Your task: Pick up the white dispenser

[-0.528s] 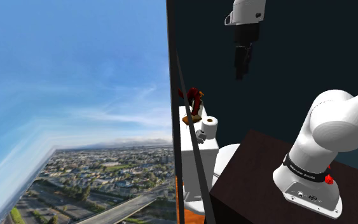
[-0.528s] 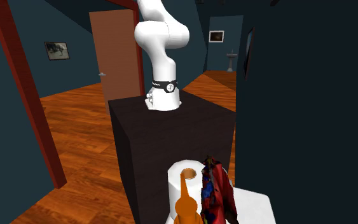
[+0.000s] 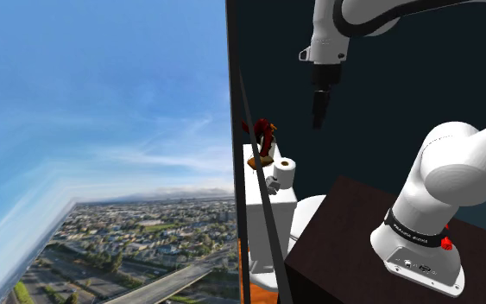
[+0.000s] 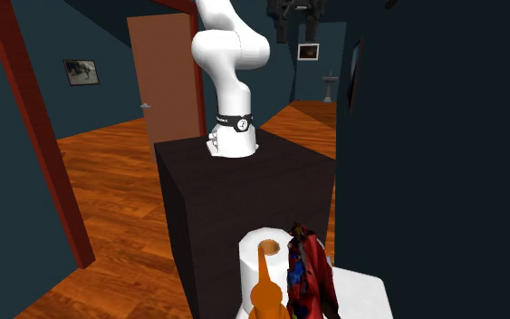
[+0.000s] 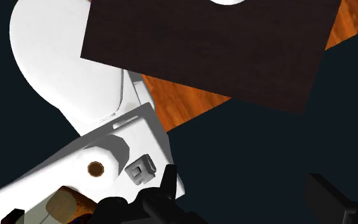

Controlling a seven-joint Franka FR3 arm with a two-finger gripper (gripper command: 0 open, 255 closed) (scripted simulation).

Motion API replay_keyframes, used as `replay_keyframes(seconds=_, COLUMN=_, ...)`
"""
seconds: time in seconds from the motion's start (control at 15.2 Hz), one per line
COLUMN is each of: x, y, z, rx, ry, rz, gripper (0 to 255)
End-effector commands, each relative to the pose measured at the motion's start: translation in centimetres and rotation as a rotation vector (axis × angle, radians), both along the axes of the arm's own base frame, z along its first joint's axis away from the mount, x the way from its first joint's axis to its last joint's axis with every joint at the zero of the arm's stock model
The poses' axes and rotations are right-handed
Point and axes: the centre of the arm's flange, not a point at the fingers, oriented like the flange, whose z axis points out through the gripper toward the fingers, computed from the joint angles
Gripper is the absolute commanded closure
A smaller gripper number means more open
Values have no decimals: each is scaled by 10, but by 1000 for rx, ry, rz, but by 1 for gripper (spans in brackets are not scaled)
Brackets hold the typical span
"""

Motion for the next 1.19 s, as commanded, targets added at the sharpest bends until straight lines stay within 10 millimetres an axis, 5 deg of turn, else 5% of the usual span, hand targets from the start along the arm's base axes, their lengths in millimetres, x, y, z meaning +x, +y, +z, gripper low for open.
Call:
replay_keyframes(seconds=0.0, x=8, y=-10, z=-24, rx=6, ry=-21, rz=30, gripper=0)
replay_keyframes(seconds=1.12, x=89, y=-64, z=-219, rx=58, ry=-167, rz=272, gripper=0)
